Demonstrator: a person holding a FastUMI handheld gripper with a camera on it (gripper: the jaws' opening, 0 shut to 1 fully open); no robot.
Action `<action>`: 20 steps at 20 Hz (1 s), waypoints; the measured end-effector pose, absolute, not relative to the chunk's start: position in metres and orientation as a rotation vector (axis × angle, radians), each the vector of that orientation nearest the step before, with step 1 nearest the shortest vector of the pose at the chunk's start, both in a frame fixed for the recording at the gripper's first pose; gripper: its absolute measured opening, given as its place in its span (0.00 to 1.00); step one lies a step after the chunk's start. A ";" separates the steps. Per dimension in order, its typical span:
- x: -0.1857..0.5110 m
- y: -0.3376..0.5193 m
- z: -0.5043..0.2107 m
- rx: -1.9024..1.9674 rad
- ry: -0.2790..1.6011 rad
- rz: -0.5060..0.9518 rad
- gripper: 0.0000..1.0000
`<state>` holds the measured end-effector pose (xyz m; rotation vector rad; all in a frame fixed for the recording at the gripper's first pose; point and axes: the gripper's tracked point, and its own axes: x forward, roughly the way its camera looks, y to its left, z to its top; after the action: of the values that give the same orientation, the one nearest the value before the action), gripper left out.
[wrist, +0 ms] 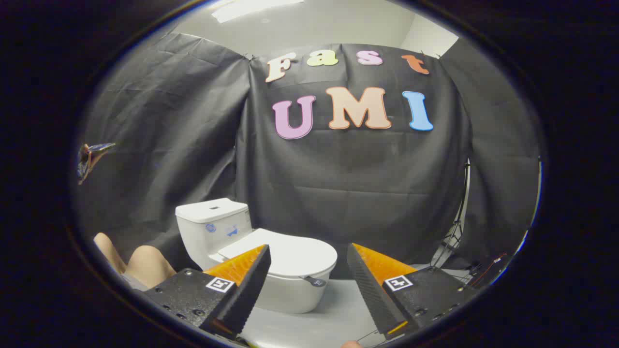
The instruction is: Open the toilet lid.
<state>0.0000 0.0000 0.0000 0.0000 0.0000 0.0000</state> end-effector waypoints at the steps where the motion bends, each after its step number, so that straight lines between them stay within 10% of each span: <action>1: 0.000 0.000 -0.003 0.004 0.008 0.001 0.97; 20: 0.018 -0.024 -0.022 0.122 0.073 -0.053 0.97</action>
<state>0.0182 -0.0238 -0.0217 0.1216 0.0732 -0.0526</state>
